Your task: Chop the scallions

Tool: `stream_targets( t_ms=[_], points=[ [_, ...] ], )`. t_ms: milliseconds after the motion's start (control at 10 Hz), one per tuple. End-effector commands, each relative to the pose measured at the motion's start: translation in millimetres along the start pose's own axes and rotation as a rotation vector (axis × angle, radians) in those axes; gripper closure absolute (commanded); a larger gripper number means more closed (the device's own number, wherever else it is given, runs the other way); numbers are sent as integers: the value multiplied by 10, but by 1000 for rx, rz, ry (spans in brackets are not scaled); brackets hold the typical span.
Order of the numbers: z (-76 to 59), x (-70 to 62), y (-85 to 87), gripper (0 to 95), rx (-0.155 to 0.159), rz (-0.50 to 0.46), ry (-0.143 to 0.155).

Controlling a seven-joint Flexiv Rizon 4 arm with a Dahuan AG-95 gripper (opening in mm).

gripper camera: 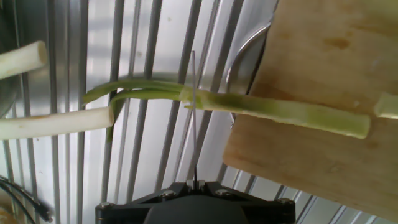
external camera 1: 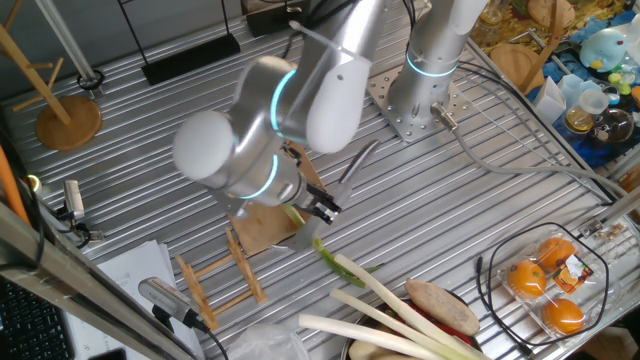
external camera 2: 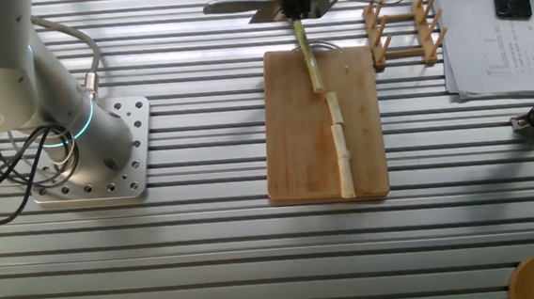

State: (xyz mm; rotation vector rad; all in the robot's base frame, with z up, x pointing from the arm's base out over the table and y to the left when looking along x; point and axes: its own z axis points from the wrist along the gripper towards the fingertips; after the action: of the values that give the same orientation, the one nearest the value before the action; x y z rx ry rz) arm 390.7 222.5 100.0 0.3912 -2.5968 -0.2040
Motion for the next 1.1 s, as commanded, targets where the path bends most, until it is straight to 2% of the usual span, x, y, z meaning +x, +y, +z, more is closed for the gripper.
stream_targets(
  t_ms=[100,400,700,1100],
  points=[
    [-3,3,36,950,0,-9,19],
    [-26,73,76,950,-10,-21,57],
    [4,84,79,950,-17,-37,64],
    [65,79,128,950,-17,-39,93]
  ],
)
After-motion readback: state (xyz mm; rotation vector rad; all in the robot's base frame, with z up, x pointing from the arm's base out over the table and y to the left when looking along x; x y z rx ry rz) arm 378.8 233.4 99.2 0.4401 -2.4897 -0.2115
